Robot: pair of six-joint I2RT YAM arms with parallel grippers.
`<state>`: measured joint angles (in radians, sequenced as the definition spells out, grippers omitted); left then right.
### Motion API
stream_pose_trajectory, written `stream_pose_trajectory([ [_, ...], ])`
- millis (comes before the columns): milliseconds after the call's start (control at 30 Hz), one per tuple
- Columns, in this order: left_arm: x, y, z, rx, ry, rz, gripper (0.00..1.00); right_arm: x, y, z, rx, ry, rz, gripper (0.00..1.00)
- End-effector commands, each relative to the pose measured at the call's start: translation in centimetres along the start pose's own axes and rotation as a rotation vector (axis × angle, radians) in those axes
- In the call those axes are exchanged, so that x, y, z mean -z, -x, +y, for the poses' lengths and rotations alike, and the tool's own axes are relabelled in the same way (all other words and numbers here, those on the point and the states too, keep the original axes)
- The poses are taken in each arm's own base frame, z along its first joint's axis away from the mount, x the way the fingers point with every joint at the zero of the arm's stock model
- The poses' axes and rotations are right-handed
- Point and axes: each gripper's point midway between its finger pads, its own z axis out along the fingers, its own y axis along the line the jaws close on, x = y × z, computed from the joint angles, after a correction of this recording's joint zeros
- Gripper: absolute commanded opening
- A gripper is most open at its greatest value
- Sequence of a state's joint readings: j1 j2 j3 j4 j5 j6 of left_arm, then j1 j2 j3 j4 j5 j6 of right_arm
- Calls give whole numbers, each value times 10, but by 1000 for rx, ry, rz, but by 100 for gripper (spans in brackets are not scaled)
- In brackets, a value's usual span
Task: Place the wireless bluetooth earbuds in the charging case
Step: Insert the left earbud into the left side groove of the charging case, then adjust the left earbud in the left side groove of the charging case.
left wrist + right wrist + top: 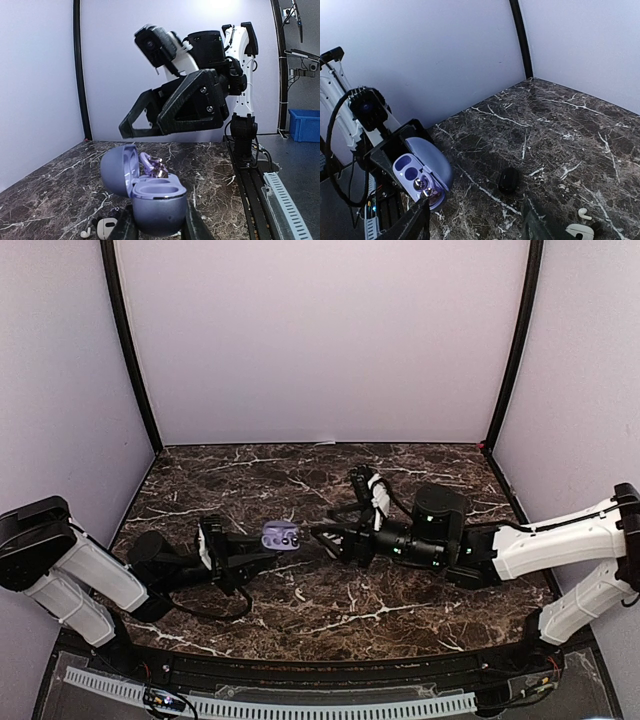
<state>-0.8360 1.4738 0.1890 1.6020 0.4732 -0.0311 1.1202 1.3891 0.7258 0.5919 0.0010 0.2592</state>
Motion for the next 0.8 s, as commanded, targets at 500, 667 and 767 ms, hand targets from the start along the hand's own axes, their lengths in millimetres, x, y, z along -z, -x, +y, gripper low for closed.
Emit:
stream_pose_trajectory([
  [500, 1, 36, -15, -58, -80, -141, 1, -13, -19, 28, -215, 277, 50, 71],
  [667, 1, 35, -16, -55, -84, -140, 1, -16, -13, 27, -217, 275, 36, 70],
  [767, 1, 36, -16, -57, -87, -141, 1, -19, -10, 24, -220, 259, 29, 70],
])
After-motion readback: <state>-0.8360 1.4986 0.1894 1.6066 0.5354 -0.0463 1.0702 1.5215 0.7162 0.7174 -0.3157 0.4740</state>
